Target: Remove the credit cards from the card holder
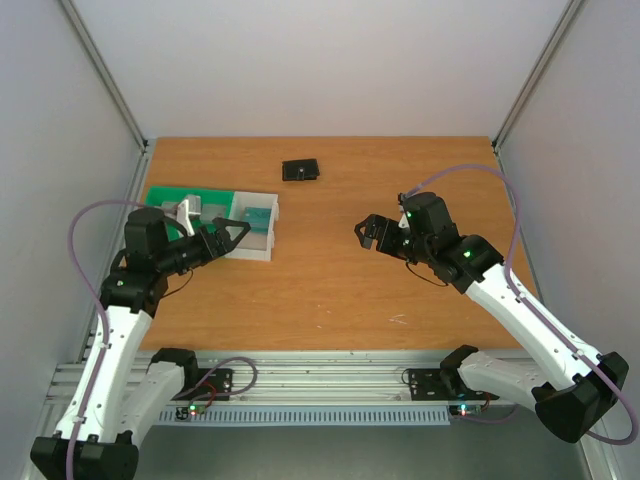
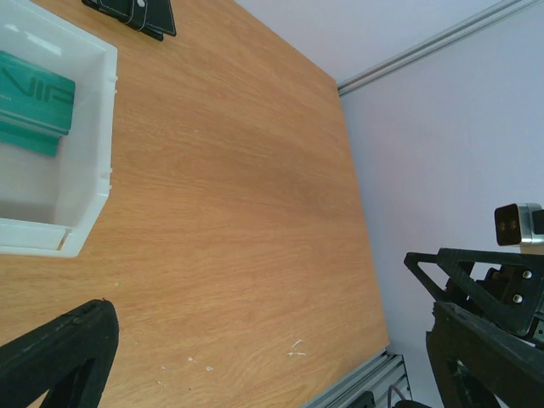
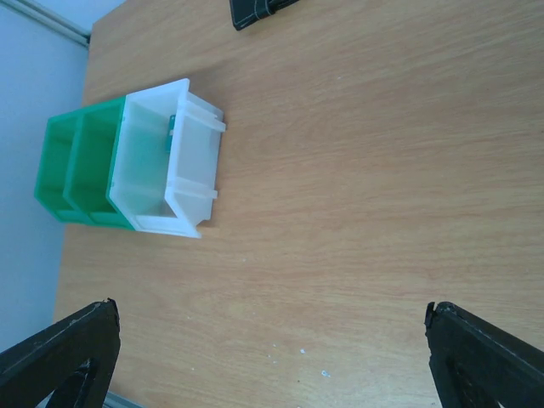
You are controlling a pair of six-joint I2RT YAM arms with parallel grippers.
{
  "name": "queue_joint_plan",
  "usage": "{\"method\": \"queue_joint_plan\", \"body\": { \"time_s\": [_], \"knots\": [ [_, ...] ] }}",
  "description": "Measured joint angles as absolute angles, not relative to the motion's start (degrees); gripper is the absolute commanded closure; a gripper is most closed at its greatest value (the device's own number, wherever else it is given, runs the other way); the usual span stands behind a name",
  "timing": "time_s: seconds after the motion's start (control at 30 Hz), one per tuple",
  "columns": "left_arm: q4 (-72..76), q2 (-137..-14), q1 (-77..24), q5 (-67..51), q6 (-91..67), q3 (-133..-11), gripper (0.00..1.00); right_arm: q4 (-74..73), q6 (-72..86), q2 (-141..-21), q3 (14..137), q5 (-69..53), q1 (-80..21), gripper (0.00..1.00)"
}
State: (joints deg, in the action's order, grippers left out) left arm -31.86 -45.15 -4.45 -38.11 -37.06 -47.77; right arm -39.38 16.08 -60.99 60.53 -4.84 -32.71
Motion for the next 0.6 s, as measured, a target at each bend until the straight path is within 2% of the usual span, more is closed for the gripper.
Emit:
{"method": "queue_joint_plan", "body": {
  "time_s": [0.5, 0.6],
  "knots": [
    [-32.2, -45.2, -4.4, -35.3, -35.9, -47.8, 0.01, -34.2, 16.3, -63.2, 60.0, -5.4, -32.7, 0.02],
    [-32.8, -46.3, -4.4, -34.3, -35.0, -47.8, 0.00, -30.2, 16.9, -67.2, 59.5, -5.8, -32.7, 0.06]
  ]
}}
